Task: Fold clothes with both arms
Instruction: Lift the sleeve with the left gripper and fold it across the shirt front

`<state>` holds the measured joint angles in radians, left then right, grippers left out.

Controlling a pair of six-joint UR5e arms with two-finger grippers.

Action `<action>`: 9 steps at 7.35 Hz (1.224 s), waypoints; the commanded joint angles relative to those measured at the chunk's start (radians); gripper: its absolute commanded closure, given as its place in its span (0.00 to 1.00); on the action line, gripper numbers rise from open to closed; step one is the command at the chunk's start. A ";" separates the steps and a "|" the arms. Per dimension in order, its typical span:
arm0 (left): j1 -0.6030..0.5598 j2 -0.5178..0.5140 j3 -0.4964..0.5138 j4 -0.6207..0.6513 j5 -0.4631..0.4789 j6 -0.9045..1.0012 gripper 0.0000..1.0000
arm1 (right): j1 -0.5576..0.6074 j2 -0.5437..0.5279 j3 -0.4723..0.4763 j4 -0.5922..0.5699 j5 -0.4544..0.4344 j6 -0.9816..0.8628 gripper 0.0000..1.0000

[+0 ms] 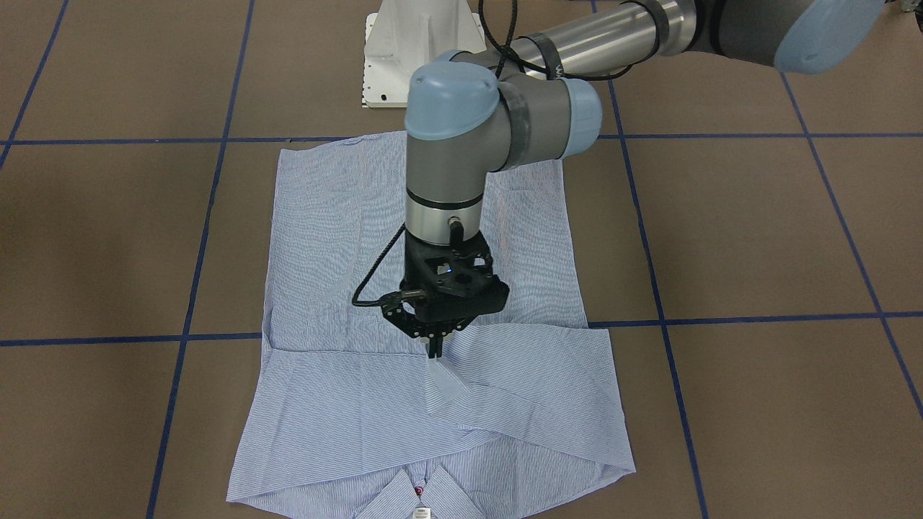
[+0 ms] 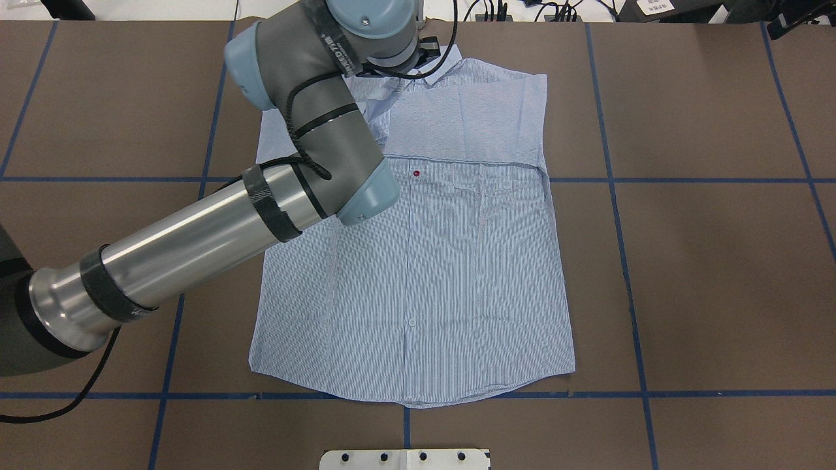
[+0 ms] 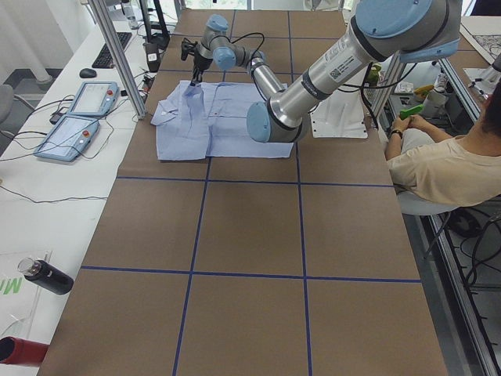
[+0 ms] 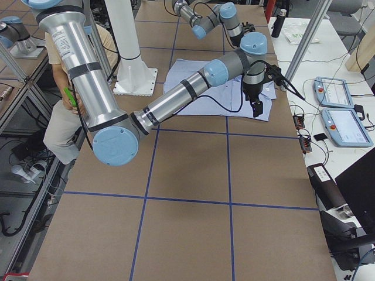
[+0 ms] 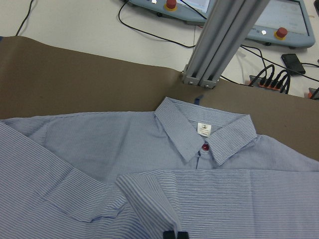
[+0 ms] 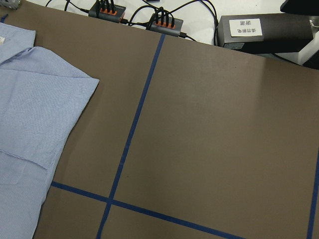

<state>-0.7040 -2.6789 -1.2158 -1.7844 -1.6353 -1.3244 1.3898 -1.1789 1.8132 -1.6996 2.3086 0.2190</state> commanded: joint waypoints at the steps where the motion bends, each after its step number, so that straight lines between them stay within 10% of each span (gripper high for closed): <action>1: 0.058 -0.041 0.054 -0.010 0.057 -0.019 1.00 | 0.000 -0.002 -0.002 0.000 0.000 0.000 0.01; 6: 0.132 -0.128 0.235 -0.094 0.120 -0.059 0.99 | 0.000 -0.004 -0.008 -0.002 -0.002 -0.001 0.01; 7: 0.147 -0.145 0.254 -0.105 0.118 -0.068 0.61 | 0.000 -0.004 -0.009 -0.002 -0.002 -0.001 0.01; 8: 0.164 -0.165 0.281 -0.131 0.118 -0.108 0.01 | 0.000 -0.004 -0.008 -0.002 -0.002 0.000 0.01; 9: 0.185 -0.180 0.286 -0.168 0.118 -0.122 0.00 | 0.000 -0.004 -0.008 -0.002 -0.002 0.000 0.01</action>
<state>-0.5435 -2.8381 -0.9470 -1.9127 -1.5172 -1.4209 1.3898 -1.1827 1.8051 -1.7012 2.3071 0.2188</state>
